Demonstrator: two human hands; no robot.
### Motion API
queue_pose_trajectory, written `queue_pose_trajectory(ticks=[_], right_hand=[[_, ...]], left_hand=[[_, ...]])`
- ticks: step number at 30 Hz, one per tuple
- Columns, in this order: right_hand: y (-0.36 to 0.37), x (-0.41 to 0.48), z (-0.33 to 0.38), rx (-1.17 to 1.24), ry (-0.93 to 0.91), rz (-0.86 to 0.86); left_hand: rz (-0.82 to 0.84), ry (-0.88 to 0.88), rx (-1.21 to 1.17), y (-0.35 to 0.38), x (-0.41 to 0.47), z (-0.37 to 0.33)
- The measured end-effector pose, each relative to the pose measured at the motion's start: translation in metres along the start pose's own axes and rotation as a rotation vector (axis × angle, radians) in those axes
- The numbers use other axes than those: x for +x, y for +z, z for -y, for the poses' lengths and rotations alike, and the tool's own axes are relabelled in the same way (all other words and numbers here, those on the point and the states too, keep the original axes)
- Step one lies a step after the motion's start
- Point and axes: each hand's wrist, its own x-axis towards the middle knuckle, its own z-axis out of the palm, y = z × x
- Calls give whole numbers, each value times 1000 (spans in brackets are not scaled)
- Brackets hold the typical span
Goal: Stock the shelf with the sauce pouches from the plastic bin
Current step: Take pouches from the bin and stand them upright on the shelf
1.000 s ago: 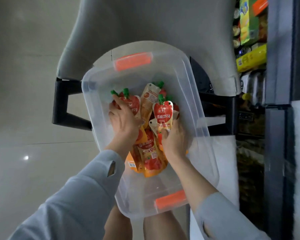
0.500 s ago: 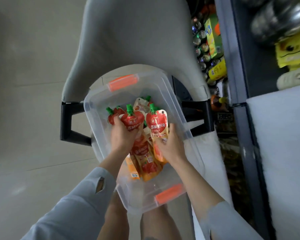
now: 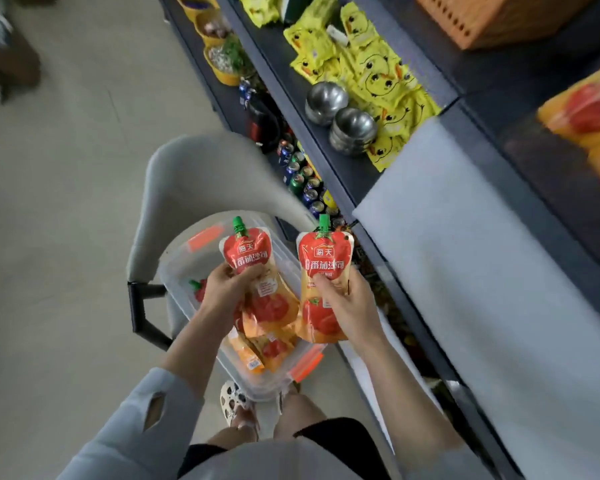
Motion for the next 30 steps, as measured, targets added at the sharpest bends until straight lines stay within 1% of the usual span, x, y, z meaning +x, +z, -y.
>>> queue_pose_trajectory(ticks=[4,9,13,18,21,26,30], right_hand=[[-34,-40,26,26,-43,-128],[-82,-89,45,51,-112,-361],[-129,-125,55,91,-149,-531],[-193,-159,68,149,-189,-756],[-235,-174,74,158,-204,-866],[-312,-193,84,99,-234,-942],[-377,-195,82,45,-205,-994]], left_hand=[[169,79,34,31,-40,-24],[396,210,128,83,-83,-40],[576,256,221,135,-118,-51],[722,413,348,206,-154,-57],[774,527,384,254,-176,-60],[902,608,403,325,-216,-65],[933,660,381,373,-234,-64]])
